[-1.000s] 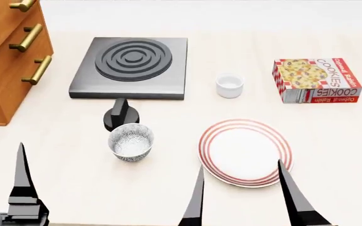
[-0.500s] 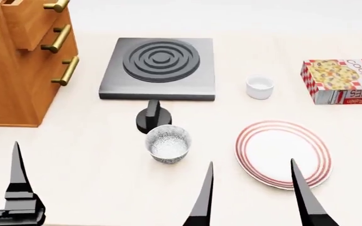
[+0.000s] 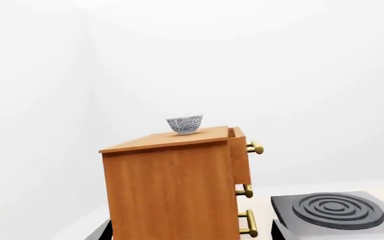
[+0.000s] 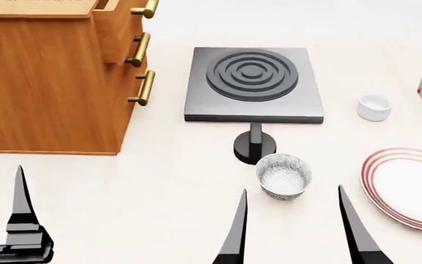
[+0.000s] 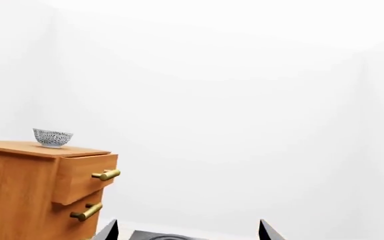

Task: Pick the akita bowl on the wooden cabinet and place it on the plate.

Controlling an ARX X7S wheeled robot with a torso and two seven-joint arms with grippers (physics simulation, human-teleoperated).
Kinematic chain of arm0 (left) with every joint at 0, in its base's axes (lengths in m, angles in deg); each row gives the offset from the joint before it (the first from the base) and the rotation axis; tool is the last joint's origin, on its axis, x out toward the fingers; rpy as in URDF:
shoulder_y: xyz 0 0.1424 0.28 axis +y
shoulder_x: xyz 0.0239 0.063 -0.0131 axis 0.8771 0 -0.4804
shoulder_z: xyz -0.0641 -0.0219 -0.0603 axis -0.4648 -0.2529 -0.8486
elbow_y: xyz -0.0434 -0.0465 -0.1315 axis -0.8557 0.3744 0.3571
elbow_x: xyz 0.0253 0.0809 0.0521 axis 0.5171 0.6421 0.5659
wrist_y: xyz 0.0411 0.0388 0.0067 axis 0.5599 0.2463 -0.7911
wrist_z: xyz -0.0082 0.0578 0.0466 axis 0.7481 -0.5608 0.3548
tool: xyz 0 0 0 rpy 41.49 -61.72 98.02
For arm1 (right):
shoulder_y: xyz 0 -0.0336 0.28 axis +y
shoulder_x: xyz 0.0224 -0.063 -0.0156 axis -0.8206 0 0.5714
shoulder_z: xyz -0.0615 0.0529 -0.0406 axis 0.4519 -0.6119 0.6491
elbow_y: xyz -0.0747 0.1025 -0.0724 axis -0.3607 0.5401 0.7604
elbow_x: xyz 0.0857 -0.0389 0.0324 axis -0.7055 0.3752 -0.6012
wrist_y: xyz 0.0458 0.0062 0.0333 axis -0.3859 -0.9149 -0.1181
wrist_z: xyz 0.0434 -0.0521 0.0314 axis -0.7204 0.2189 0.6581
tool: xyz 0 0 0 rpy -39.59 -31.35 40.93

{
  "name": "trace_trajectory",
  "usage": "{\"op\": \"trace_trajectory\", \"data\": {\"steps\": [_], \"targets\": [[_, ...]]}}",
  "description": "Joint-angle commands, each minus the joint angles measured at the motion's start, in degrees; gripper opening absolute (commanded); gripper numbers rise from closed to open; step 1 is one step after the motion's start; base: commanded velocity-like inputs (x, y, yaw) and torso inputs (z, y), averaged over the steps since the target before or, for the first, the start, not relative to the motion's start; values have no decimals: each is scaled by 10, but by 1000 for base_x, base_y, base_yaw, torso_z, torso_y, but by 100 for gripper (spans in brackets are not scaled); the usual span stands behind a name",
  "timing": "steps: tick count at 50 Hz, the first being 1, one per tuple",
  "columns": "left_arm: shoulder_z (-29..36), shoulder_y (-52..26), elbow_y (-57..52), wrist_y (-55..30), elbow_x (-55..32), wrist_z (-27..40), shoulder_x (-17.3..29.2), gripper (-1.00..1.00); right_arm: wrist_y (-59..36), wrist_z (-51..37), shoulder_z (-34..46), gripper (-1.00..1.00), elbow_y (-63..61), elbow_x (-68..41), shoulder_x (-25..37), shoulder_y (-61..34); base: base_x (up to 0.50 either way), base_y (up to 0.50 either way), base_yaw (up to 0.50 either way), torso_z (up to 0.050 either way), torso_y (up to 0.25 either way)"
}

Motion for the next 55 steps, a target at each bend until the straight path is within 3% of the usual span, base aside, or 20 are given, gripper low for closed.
{"op": "trace_trajectory", "data": {"steps": [1,14,25,29,34,47,55], "targets": [[2,1,1,4,-7,5,5,100,-1,-3,5,100,-1,-2,5,0,55,500,0,0,0],[7,0,2,4,-11,10,9,100,-5,-10,7,100,0,-8,9,-4,56,429,0,0,0],[13,0,-10,4,-15,13,13,100,-16,-13,3,100,-2,-27,9,-8,37,136,0,0,0],[31,-14,-34,-46,16,32,14,100,-17,-14,6,100,-2,-29,10,-9,0,0,0,0,0],[56,-54,-85,-181,63,53,7,100,-18,-15,7,100,-5,-32,13,-7,0,0,0,0,0],[71,-137,-156,-269,44,16,1,100,-17,-19,10,100,-11,-37,20,-7,0,0,0,0,0],[79,-245,-190,-409,28,-13,-8,100,-14,-21,11,100,-11,-41,23,-7,0,0,0,0,0]]}}
